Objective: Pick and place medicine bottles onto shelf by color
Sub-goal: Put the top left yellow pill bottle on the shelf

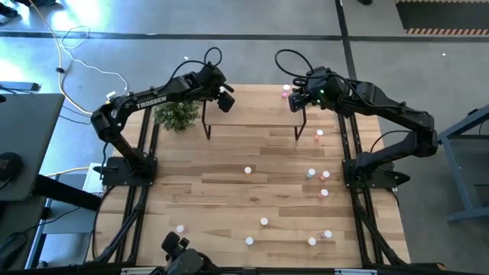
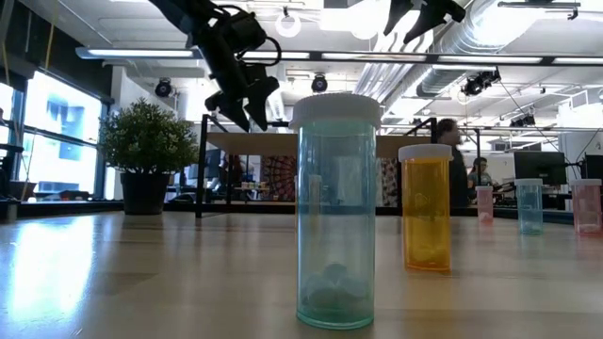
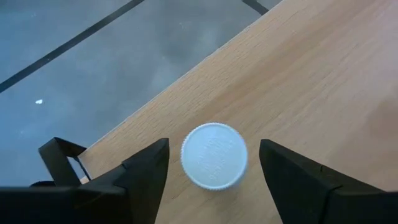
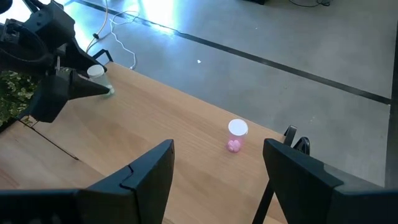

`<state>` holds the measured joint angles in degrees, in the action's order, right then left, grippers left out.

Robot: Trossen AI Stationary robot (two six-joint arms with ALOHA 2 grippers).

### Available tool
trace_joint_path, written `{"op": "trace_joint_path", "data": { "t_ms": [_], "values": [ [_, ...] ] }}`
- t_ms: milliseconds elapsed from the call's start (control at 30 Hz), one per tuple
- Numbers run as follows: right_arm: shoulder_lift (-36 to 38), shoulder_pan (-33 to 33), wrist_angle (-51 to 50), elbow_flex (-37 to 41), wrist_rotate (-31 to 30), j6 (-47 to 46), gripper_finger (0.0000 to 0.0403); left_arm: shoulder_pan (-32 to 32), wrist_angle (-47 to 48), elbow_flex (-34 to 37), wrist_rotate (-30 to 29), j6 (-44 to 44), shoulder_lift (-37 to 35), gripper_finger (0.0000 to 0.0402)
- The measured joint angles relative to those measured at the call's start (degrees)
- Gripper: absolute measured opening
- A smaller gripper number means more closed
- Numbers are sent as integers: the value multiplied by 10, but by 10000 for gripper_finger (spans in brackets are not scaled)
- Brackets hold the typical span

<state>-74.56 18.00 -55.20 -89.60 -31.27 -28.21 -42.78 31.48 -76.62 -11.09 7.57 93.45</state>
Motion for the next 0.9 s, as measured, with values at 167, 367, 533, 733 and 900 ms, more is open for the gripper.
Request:
{"op": "trace_joint_path", "data": {
  "t_ms": [167,367,533,733,900],
  "values": [
    [0,0,0,0,0,0,239,0,-9,0,5,0,-19,243],
    [0,0,0,0,5,2,239,0,-21,0,6,0,-58,243],
    [0,0,-3,0,93,2,239,0,0,0,23,0,-119,243],
    [0,-36,-6,17,153,10,239,26,52,-1,99,-9,-193,243],
    [0,-86,16,69,153,-48,239,75,14,60,121,-9,-258,243]
  ]
}}
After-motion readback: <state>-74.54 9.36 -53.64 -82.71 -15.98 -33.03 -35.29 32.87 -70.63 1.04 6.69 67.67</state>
